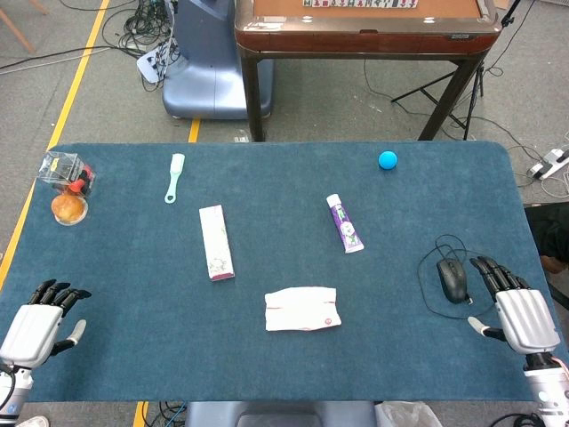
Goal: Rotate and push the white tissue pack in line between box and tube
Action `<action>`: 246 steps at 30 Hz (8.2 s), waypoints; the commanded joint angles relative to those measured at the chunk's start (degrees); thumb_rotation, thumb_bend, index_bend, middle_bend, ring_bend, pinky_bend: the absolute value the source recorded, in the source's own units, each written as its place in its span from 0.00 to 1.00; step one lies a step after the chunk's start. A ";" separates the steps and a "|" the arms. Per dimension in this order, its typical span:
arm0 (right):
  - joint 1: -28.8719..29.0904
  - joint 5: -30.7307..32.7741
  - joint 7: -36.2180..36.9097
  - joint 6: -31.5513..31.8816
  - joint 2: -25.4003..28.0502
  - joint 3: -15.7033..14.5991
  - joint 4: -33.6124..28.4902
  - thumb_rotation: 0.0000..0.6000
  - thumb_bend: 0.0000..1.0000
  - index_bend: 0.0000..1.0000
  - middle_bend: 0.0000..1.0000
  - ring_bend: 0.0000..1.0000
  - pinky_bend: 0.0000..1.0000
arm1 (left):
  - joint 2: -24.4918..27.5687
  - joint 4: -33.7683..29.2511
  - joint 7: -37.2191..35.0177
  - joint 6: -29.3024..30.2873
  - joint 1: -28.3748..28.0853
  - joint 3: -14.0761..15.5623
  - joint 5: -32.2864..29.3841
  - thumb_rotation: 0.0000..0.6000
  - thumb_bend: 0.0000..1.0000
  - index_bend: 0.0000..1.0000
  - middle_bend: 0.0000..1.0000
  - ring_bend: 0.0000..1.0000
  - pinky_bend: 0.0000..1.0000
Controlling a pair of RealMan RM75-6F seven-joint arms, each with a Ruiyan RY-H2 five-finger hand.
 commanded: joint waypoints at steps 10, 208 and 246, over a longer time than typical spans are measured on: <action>0.79 0.59 1.28 -1.98 -0.12 -0.05 -0.99 1.00 0.00 0.17 0.16 0.16 0.34 | -1.01 -0.11 1.98 1.07 0.71 -0.96 -2.60 1.00 0.34 0.31 0.27 0.19 0.35; 39.10 10.96 -10.76 -28.24 -45.15 11.95 35.21 1.00 0.00 0.00 0.01 0.00 0.11 | 4.61 11.19 -16.45 8.47 12.25 -4.15 -9.06 1.00 0.34 0.44 0.36 0.26 0.42; 38.37 6.73 -9.61 -24.11 -42.85 6.97 25.29 1.00 0.00 0.00 0.01 0.00 0.11 | 4.41 11.52 -16.20 8.00 12.75 -4.12 -9.44 1.00 0.33 0.44 0.36 0.26 0.42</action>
